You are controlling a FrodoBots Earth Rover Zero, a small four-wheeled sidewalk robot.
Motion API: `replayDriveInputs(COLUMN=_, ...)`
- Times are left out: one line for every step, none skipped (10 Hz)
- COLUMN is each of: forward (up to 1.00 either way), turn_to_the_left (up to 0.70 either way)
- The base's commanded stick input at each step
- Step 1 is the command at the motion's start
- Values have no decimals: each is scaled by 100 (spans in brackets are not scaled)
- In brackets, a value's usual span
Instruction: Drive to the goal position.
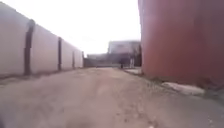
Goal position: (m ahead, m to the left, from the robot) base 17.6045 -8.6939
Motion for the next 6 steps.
replayDriveInputs(forward=100, turn_to_the_left=0)
replayDriveInputs(forward=100, turn_to_the_left=0)
replayDriveInputs(forward=100, turn_to_the_left=0)
replayDriveInputs(forward=100, turn_to_the_left=0)
replayDriveInputs(forward=100, turn_to_the_left=0)
replayDriveInputs(forward=100, turn_to_the_left=-27)
